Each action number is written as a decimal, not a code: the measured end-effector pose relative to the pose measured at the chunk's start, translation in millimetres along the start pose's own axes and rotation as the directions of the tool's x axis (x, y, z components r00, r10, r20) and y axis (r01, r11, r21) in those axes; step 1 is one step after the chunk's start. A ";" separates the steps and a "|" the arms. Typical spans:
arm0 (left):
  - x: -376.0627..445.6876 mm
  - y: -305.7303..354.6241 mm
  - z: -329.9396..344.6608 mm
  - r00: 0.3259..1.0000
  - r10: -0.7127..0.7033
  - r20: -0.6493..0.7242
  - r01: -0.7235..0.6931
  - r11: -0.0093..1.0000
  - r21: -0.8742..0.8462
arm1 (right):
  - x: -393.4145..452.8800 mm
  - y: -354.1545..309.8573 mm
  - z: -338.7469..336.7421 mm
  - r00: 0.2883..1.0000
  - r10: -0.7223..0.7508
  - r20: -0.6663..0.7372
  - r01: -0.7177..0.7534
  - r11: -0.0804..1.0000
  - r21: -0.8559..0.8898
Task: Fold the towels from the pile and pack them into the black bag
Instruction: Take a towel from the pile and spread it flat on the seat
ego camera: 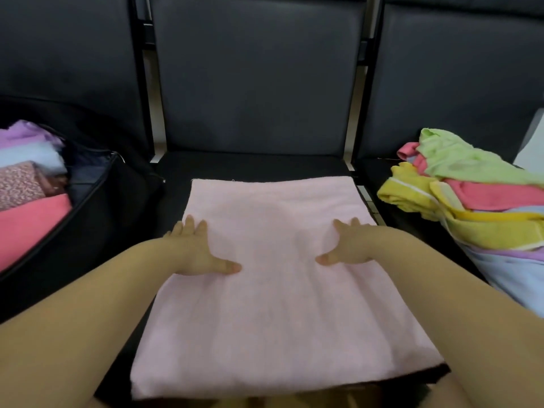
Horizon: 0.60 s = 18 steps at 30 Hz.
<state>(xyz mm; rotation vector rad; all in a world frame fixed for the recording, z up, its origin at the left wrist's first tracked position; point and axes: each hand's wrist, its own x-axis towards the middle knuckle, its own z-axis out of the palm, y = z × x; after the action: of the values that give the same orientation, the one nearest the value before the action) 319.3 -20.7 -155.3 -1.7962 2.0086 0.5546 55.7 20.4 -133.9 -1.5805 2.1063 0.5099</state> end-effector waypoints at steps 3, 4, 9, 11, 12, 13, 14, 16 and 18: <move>3.4 -3.4 2.3 0.978 -0.020 -0.208 0.018 1.000 -0.011 | 4.3 -4.0 8.6 0.981 -0.034 -0.189 0.063 0.987 0.150; 1.8 -2.1 0.5 0.967 -0.040 -0.251 0.043 0.999 0.008 | 2.2 -5.3 10.0 0.973 -0.040 -0.227 0.079 0.983 0.166; -20.9 9.6 -13.1 0.991 -0.022 -0.131 0.033 0.996 0.084 | -18.5 -5.9 5.9 0.992 -0.069 -0.104 0.073 0.997 0.036; -29.3 10.5 -8.6 1.000 0.003 0.004 -0.004 0.996 0.088 | -25.6 -0.3 8.0 0.998 -0.065 -0.023 0.065 0.998 -0.004; -30.5 8.1 -4.8 0.999 0.013 0.038 -0.016 0.996 0.093 | -26.8 3.2 10.5 0.997 -0.076 -0.012 0.075 0.997 -0.003; -30.0 4.2 -1.8 0.999 0.024 0.043 -0.027 0.996 0.083 | -27.1 6.5 12.9 0.996 -0.091 -0.021 0.091 0.996 0.009; -28.1 -0.5 0.5 0.999 0.040 0.016 -0.041 0.998 0.050 | -26.1 10.2 15.3 0.993 -0.109 -0.046 0.111 0.993 0.033; -23.6 -10.6 4.0 0.995 0.064 -0.082 -0.067 0.997 -0.031 | -26.6 16.8 17.3 0.981 -0.149 -0.122 0.164 0.979 0.121; -24.5 -17.0 4.4 0.980 0.046 -0.192 -0.060 0.996 -0.071 | -32.0 24.8 14.6 0.963 -0.166 -0.211 0.219 0.941 0.257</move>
<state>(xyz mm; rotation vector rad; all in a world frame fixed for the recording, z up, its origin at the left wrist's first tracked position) 338.9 0.6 -146.6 -1.9100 2.1952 0.4980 41.5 60.5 -127.5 -1.6961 2.0170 -0.0056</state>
